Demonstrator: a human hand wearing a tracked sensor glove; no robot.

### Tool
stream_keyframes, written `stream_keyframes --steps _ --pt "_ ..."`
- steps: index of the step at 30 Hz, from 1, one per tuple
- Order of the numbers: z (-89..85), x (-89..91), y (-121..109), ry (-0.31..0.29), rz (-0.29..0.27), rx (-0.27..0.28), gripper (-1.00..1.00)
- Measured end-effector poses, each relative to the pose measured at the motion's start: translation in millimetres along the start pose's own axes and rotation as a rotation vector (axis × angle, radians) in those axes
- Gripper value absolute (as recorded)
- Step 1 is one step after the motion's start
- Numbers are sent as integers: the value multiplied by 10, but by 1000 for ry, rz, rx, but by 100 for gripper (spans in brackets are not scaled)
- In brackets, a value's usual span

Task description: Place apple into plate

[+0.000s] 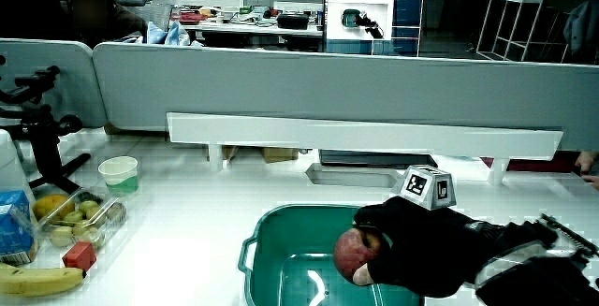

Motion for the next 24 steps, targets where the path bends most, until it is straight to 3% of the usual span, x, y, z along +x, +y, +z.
stream_keyframes --steps 14,24 --pt "-348 132 335 15 -79 -100 0" --pt "-516 123 489 -5 -126 -159 0"
